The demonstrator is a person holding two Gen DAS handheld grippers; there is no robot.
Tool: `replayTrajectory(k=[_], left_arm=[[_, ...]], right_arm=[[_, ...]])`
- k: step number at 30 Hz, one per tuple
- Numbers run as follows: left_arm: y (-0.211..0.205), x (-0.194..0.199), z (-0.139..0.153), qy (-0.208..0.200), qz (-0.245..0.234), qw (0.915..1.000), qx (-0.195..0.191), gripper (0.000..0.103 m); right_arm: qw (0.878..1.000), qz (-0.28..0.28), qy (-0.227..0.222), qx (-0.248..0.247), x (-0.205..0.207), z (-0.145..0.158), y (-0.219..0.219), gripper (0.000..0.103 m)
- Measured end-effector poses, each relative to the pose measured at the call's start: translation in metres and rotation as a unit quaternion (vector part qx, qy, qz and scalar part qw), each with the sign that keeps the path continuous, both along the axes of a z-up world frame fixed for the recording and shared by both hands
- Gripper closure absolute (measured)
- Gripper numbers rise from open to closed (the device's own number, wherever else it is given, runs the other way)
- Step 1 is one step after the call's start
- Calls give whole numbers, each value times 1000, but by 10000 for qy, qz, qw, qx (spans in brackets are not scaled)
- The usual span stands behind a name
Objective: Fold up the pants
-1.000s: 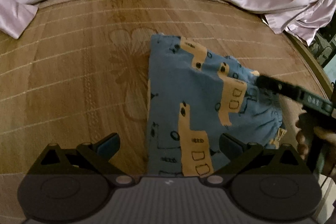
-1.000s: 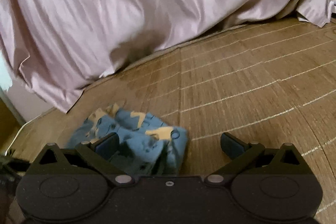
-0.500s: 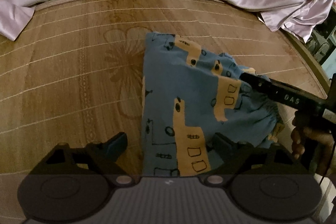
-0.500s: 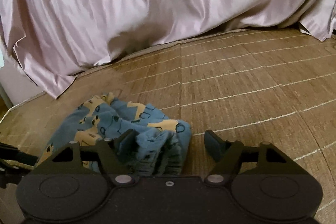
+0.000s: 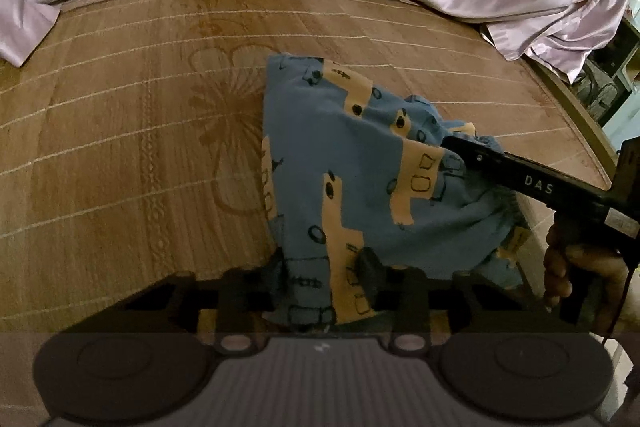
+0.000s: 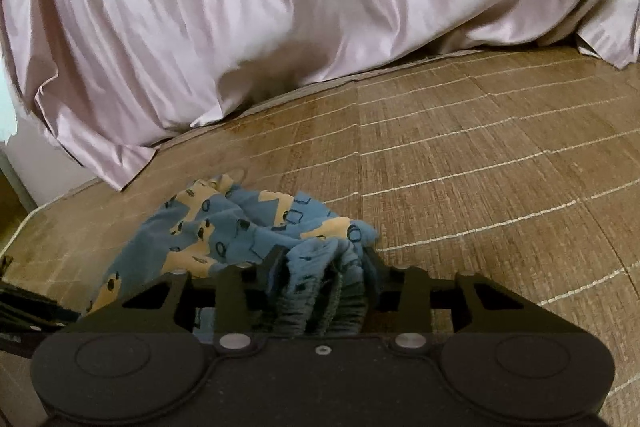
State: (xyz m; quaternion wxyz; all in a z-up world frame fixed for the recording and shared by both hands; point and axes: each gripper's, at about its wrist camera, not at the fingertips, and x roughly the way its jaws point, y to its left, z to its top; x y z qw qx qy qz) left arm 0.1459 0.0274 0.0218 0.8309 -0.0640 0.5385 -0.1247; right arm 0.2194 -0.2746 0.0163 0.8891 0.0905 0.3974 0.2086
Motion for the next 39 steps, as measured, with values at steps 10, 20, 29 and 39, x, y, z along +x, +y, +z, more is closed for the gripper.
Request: replayTrajectory(k=[10,20,29,39], left_arm=[[-6,-3,5,5,68,9998,161,77],[-13,-5,17,20,6,9999,149,80],[-18,-9,23,-216,-210,9993,235,81],[-15,-12,15,-10,-195,9990,395,81]], right_arm=[[9888,365,-734,-1251,-24,19,35,78],[9595,646,-1494,-2299,-51,29,56,79],[9350,882,-1965,-2819,-63,30,72,80],[9779,608,-1157,-1634,-40,25,37,34]])
